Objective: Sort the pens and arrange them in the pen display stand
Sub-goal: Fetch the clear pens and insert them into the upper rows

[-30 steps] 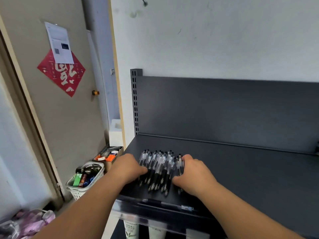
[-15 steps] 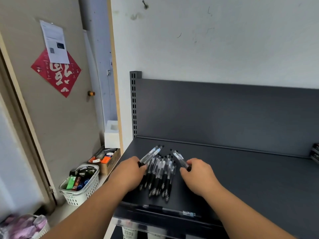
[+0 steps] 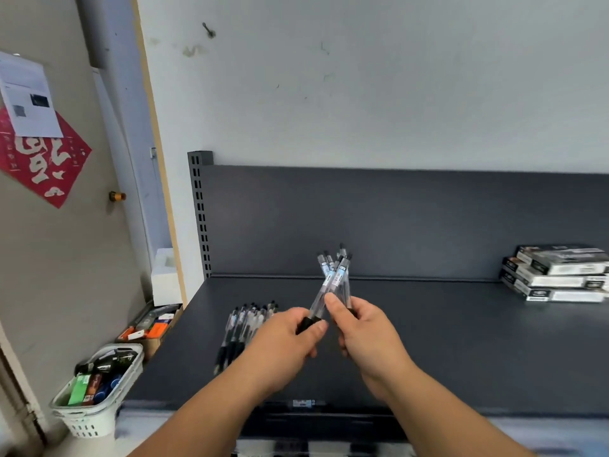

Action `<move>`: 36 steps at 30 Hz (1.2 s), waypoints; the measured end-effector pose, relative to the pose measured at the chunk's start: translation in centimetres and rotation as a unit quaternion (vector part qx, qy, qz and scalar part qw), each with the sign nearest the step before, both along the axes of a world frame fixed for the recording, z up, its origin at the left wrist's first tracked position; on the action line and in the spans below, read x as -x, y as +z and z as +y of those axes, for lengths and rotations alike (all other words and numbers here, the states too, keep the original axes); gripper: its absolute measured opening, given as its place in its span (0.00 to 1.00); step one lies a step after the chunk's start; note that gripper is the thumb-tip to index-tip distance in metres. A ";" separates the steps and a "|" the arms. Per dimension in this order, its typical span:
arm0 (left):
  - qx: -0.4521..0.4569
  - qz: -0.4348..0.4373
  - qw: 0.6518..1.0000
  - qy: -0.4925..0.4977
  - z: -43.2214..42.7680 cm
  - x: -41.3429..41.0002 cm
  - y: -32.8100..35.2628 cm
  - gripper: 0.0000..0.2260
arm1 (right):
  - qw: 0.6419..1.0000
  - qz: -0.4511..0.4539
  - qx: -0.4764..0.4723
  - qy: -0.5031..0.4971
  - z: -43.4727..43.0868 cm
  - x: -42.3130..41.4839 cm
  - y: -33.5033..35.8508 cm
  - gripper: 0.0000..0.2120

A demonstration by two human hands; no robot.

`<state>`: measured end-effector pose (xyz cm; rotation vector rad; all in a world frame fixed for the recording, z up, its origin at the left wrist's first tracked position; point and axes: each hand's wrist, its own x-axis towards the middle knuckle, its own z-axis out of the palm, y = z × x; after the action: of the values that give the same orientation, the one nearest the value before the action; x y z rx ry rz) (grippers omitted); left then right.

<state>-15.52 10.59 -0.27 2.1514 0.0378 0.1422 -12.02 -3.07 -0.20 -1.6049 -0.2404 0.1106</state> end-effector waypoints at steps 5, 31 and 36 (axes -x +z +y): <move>0.000 -0.005 0.997 -0.071 -6.2 0.3 1.0 0.09 | 0.998 0.012 -0.062 -0.017 -6.8 1.4 0.8 0.10; 0.306 0.054 0.923 -0.228 -55.8 4.4 1.8 0.11 | 0.986 0.039 0.068 -0.149 -53.6 14.1 1.3 0.13; 0.401 0.074 0.887 -0.218 -60.1 2.3 2.9 0.08 | 0.966 0.004 0.156 -0.205 -57.6 11.6 0.2 0.14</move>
<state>-17.84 -49.51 2.62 1.2900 -0.2572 -0.2649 -23.65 -60.65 0.00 -1.9344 0.1259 -0.1738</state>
